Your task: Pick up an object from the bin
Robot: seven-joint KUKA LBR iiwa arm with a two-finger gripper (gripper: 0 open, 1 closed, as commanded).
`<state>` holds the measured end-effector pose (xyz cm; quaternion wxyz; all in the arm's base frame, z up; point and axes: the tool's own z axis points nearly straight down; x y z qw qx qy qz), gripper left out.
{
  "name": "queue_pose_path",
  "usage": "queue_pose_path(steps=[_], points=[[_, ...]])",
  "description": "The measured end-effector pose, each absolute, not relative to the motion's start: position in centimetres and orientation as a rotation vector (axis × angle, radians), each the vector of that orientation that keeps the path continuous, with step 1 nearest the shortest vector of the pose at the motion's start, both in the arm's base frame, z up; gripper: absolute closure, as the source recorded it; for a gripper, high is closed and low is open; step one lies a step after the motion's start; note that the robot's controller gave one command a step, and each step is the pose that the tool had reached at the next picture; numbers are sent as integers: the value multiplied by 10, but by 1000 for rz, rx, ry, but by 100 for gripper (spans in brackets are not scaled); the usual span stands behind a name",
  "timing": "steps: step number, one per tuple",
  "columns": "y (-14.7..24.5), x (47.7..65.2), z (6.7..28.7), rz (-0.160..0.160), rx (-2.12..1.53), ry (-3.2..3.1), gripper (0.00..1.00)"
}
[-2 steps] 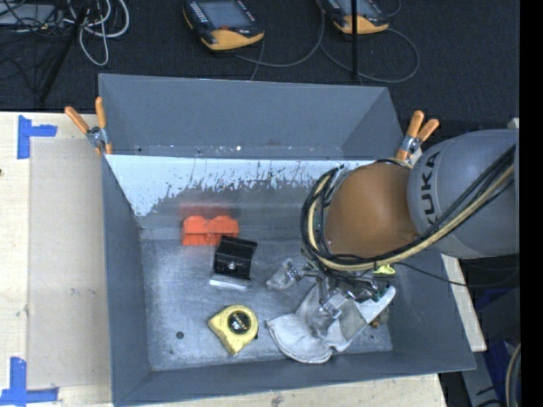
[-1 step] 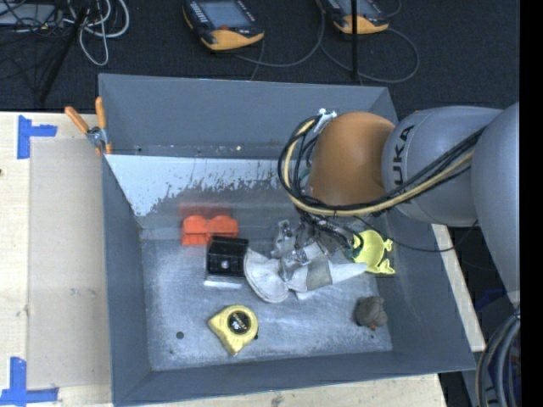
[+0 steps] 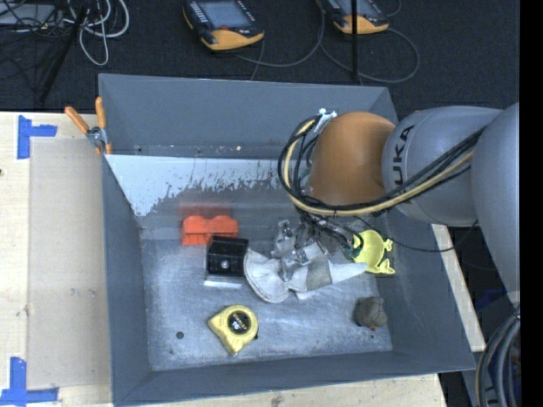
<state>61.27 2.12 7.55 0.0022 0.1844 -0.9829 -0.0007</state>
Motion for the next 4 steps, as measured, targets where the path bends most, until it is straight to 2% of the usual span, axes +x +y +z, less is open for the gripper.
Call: queue_pose_path(steps=[2, 4], points=[[21, 611, 89, -2, 578, -3084, 100], [22, 611, 123, -2, 577, -3085, 100]])
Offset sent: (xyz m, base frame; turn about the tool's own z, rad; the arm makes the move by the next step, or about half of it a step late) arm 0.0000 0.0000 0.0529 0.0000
